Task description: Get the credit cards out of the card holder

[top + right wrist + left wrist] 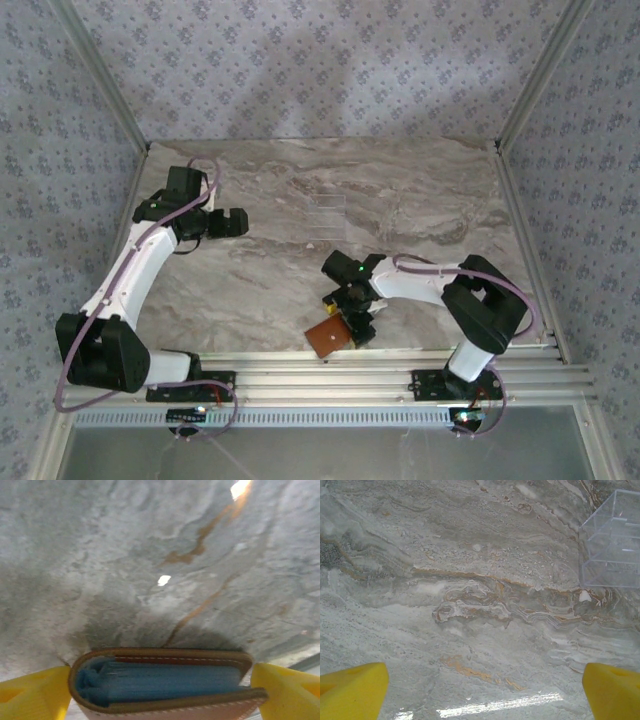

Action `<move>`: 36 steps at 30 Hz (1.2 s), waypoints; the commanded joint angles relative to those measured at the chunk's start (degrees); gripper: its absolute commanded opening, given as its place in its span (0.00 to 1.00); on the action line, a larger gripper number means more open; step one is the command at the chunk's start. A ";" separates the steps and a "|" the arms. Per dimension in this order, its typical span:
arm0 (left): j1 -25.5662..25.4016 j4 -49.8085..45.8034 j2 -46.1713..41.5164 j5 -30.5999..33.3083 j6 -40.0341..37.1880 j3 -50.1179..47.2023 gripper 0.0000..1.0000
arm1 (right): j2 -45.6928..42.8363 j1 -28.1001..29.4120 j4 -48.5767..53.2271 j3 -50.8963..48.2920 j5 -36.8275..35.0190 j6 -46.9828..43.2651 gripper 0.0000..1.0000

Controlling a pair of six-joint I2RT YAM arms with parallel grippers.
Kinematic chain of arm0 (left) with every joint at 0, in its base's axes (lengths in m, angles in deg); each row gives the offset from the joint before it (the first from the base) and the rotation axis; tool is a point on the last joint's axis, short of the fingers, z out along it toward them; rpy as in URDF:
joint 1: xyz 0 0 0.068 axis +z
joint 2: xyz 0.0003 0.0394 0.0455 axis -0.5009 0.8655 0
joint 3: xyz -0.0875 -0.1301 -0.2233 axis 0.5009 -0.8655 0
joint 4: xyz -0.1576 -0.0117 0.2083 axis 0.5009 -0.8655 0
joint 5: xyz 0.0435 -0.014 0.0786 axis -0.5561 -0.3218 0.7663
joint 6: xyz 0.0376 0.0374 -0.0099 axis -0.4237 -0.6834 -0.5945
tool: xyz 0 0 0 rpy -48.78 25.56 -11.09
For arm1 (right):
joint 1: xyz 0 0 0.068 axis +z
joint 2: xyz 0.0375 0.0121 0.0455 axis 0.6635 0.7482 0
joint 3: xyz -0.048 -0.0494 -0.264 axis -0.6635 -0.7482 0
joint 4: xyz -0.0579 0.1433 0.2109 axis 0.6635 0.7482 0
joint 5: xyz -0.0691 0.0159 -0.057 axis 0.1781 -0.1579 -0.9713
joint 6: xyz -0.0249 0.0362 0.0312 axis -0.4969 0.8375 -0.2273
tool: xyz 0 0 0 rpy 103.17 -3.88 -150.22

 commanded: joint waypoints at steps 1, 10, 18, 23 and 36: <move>0.42 0.63 -1.16 -1.06 -1.00 0.04 1.00 | 1.34 0.03 -1.63 -0.64 -0.42 2.78 0.90; 0.74 0.72 -0.38 -1.64 -0.76 0.30 1.00 | 2.12 -2.20 2.29 3.27 -2.68 -2.24 0.76; 0.86 0.61 1.03 -2.56 0.38 0.63 0.99 | 11.58 -4.89 15.59 21.47 -8.49 -29.65 0.74; 0.84 0.84 1.81 -3.31 1.11 0.84 0.99 | 19.04 -5.80 24.01 33.42 -11.71 -47.13 0.70; -1.52 2.95 2.37 -2.69 5.80 -1.68 0.99 | 30.12 -8.07 28.11 47.74 -16.35 -57.79 0.67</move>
